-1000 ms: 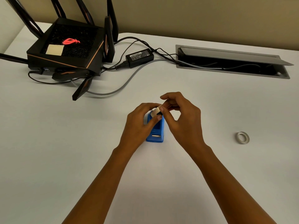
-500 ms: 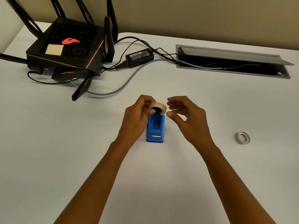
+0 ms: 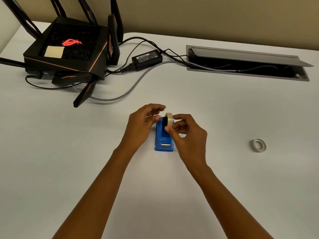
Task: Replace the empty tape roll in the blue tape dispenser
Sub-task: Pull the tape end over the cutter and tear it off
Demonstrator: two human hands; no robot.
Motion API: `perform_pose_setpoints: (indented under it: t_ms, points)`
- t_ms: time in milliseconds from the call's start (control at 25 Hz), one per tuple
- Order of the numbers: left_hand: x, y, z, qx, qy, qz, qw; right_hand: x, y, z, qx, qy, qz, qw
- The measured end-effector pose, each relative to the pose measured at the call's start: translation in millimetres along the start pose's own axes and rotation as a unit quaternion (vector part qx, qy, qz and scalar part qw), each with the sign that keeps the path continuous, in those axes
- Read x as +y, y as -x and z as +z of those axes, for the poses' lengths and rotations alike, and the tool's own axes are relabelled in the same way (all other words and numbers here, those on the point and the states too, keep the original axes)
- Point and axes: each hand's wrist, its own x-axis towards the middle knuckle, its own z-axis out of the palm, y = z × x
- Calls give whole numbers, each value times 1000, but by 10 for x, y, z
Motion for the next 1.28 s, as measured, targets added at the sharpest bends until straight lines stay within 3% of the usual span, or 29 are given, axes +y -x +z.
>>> perform_pose_setpoints:
  t_ms: [240,760,1000,1280]
  points:
    - [-101,167,59,-43,-3,-16,999,-9,-32,66,1,21,16,1000]
    - [-99,160,90,-44,22,-42,998,-74,-163,-7,-100,161,-57,980]
    - [-131,143,77,-40,28,-46,998,-51,-306,-85,-190,155,-67,967]
    - [-175,144,84,-42,68,-45,996,-68,-385,-61,-205,235,-74,947]
